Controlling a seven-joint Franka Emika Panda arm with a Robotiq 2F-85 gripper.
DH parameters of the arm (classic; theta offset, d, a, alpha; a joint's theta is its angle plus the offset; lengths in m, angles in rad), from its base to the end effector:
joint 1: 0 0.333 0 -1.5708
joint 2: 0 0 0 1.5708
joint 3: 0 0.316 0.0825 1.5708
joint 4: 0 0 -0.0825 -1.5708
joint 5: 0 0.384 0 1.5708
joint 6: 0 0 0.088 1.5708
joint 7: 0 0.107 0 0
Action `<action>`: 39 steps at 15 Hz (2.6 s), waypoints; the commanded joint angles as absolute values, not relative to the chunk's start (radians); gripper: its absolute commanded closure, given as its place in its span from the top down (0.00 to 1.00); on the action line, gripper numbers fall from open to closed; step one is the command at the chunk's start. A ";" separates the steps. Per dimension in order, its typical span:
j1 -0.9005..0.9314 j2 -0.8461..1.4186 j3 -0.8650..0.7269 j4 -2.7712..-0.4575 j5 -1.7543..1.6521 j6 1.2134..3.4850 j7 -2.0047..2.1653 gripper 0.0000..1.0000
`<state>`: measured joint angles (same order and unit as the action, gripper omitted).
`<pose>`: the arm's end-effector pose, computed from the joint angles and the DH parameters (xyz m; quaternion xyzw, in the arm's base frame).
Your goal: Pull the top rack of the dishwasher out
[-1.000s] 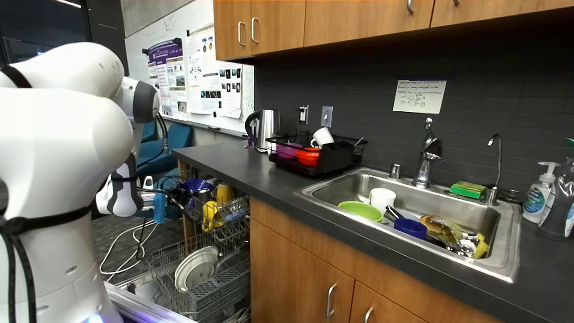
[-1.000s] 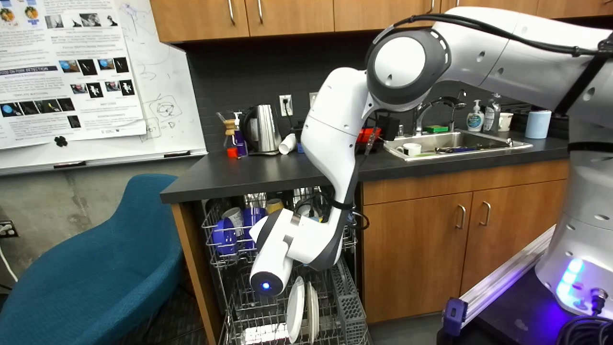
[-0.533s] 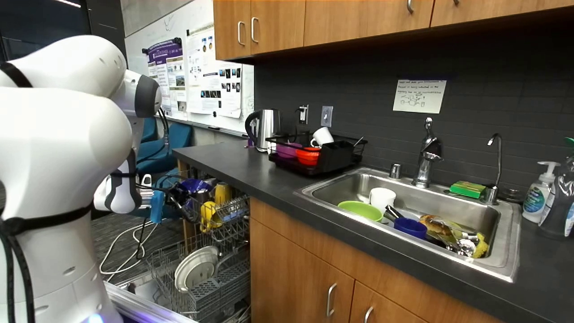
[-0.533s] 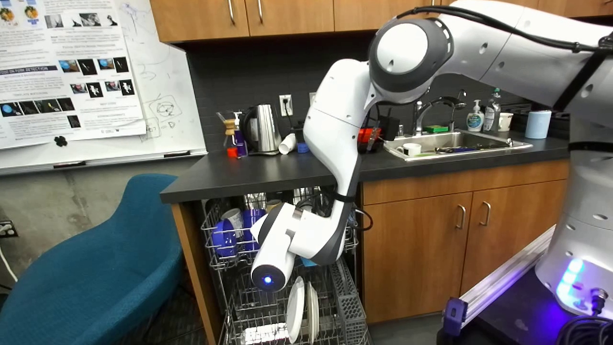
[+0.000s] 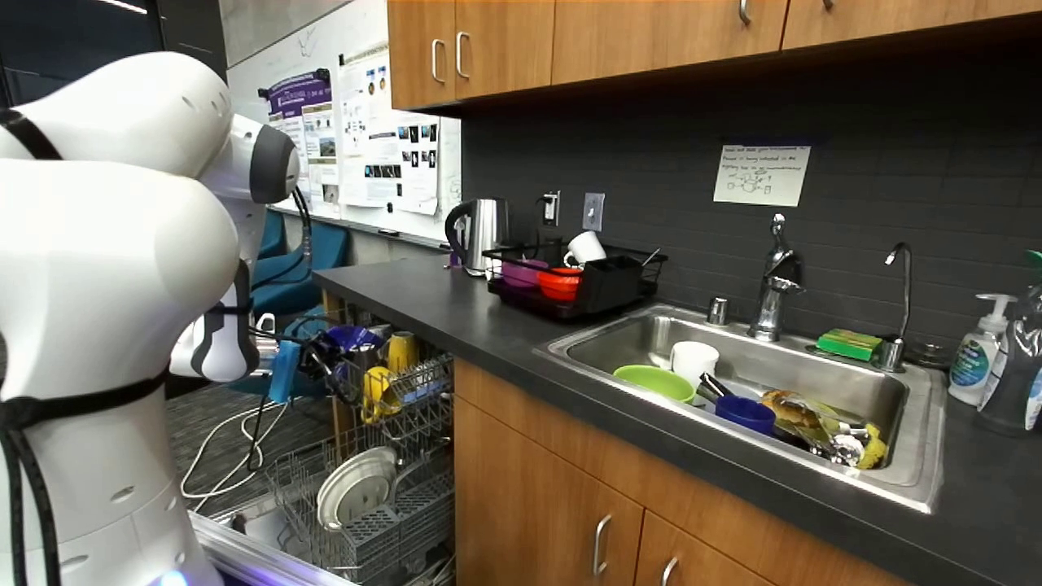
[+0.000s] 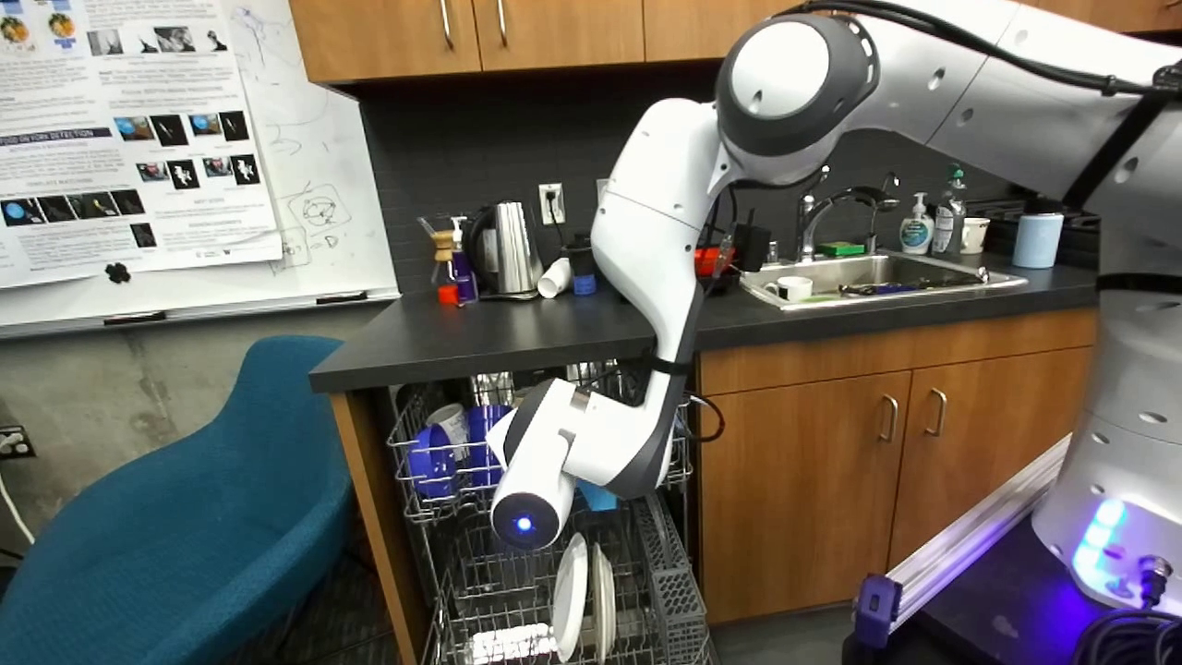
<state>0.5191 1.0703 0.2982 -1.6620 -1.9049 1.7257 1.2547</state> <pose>0.4903 0.3800 0.0099 0.7172 0.3297 0.3536 0.5019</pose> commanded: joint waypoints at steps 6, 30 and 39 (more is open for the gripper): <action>0.504 1.057 0.319 -1.757 -1.875 1.698 1.314 0.02; 0.472 1.046 0.384 -1.874 -1.905 1.671 1.358 0.02; 0.478 1.086 0.362 -1.850 -1.981 1.660 1.360 0.02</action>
